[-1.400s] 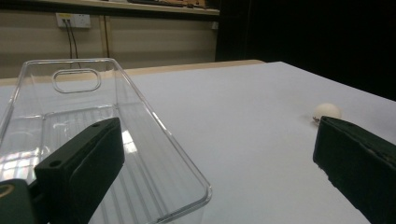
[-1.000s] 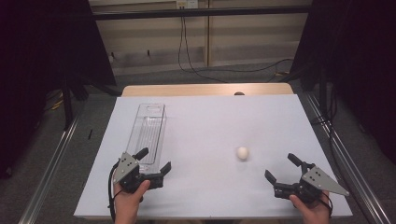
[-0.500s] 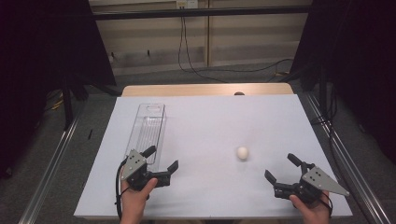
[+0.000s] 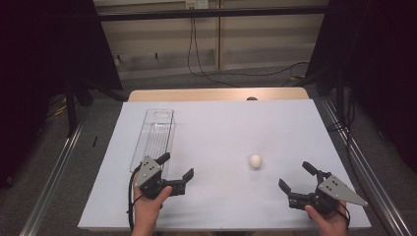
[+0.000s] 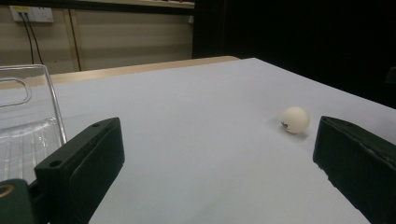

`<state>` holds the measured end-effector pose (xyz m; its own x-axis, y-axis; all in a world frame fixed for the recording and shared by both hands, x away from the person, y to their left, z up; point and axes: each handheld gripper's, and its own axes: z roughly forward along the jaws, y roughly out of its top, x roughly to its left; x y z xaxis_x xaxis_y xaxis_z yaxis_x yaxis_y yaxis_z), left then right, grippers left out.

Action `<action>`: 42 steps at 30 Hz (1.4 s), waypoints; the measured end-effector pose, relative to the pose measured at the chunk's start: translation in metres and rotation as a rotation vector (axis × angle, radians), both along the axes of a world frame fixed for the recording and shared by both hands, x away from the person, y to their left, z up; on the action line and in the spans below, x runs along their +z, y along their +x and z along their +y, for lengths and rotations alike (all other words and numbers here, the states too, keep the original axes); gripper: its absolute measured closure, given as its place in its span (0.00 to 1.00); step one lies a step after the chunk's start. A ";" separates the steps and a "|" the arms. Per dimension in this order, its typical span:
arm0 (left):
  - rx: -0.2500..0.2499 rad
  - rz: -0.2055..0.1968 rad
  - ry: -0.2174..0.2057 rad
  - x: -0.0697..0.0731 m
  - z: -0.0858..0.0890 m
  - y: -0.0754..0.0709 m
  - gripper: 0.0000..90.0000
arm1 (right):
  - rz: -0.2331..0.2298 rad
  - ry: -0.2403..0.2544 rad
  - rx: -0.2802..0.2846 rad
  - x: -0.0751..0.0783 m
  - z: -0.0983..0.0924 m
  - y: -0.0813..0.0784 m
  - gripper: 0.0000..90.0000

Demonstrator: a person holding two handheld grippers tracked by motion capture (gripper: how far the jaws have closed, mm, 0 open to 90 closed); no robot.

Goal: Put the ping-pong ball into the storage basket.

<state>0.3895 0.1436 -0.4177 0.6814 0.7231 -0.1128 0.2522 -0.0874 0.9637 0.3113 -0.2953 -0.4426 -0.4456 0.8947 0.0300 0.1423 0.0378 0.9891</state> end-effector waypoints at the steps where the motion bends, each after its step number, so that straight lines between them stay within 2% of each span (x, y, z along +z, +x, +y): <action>1: 0.005 0.002 -0.004 0.000 -0.002 0.000 0.02 | -0.004 -0.002 -0.002 0.000 0.000 0.000 0.02; 10: -0.006 -0.002 0.001 0.000 -0.009 0.002 0.02 | 0.002 -0.007 -0.003 -0.001 -0.001 0.001 0.02; 18: -0.016 -0.004 0.008 -0.001 -0.016 0.005 0.02 | 0.005 0.008 -0.014 -0.001 -0.002 0.002 0.01; 25: -0.025 -0.006 0.009 -0.001 -0.021 0.007 0.02 | 0.003 0.002 -0.002 -0.001 -0.003 0.002 0.01; 30: -0.021 0.000 0.015 -0.002 -0.024 0.009 0.03 | 0.003 0.002 0.001 -0.001 -0.003 0.002 0.01; 31: -0.019 0.002 0.031 -0.002 -0.024 0.009 0.03 | 0.004 0.004 -0.002 -0.001 -0.003 0.002 0.01; 33: -0.020 0.007 0.016 -0.002 -0.026 0.010 0.03 | 0.001 0.002 -0.003 -0.001 -0.003 0.002 0.01; 39: -0.032 0.014 0.035 -0.003 -0.030 0.011 0.03 | 0.002 0.002 -0.003 -0.001 -0.003 0.002 0.01; 42: -0.034 0.018 0.030 -0.003 -0.032 0.012 0.03 | 0.005 0.006 -0.011 -0.001 -0.002 0.002 0.01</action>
